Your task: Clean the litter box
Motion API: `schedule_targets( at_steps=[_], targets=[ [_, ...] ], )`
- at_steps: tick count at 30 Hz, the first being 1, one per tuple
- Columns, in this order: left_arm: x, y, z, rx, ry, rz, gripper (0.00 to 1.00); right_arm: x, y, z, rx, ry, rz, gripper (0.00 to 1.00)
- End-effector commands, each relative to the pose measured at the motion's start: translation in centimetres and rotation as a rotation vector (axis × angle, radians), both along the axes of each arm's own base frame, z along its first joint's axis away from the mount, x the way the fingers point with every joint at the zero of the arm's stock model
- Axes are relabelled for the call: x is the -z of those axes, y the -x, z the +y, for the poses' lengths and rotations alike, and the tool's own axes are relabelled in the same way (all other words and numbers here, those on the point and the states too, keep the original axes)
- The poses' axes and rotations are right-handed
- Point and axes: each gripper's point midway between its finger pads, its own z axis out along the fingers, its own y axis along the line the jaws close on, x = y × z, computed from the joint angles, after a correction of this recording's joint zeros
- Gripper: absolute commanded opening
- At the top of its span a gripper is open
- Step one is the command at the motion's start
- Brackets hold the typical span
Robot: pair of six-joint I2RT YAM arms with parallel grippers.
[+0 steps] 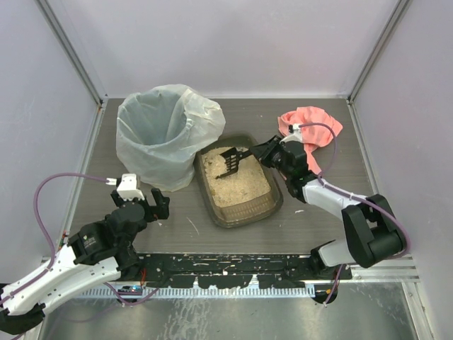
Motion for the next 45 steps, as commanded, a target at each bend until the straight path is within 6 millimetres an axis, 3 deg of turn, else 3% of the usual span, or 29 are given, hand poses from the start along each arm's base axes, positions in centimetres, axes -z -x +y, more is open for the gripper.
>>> schedule_targets(
  at_steps=[1,10,21,26,29,33,36,37,40,43,45],
  targets=[
    [-1.6,-0.2,-0.2,-0.001,0.047,-0.043,0.98,-4.9,-0.4,-0.5,0.005,-0.102,-0.101,0.01],
    [-1.7,-0.2,-0.2,0.001,0.048,-0.042,0.98,-5.8,-0.1,-3.1,-0.006,-0.146,-0.1,0.01],
    [-1.7,-0.2,-0.3,0.003,0.046,-0.04,0.98,-7.4,0.9,-5.9,-0.084,-0.371,-0.115,0.01],
    [-1.6,-0.2,-0.3,0.002,0.048,-0.042,0.98,-6.9,1.0,-7.7,-0.025,-0.468,-0.117,0.01],
    [-1.6,-0.3,-0.3,-0.001,0.047,-0.047,0.98,-6.5,1.7,-6.7,-0.069,-0.469,-0.116,0.01],
    [-1.6,-0.3,-0.5,0.014,0.039,-0.037,0.98,-5.9,1.4,-9.7,0.056,-0.51,-0.121,0.01],
    [-1.3,-0.3,-0.8,0.021,0.044,-0.032,0.98,-6.7,1.6,-6.1,-0.083,-0.429,-0.135,0.01],
    [-1.3,-0.3,-0.8,0.019,0.044,-0.034,0.98,-7.2,1.6,-5.9,-0.091,-0.425,-0.156,0.01],
    [-1.4,-0.2,-0.6,0.011,0.039,-0.028,0.98,-5.6,1.3,-8.9,0.084,-0.47,-0.117,0.01],
    [-1.5,-0.1,-0.4,0.011,0.056,-0.031,0.98,-6.5,1.2,-6.3,-0.068,-0.42,-0.137,0.01],
    [-1.6,-0.1,-0.5,0.013,0.064,-0.042,0.98,-5.7,1.2,-8.5,0.04,-0.508,-0.117,0.01]
  ],
)
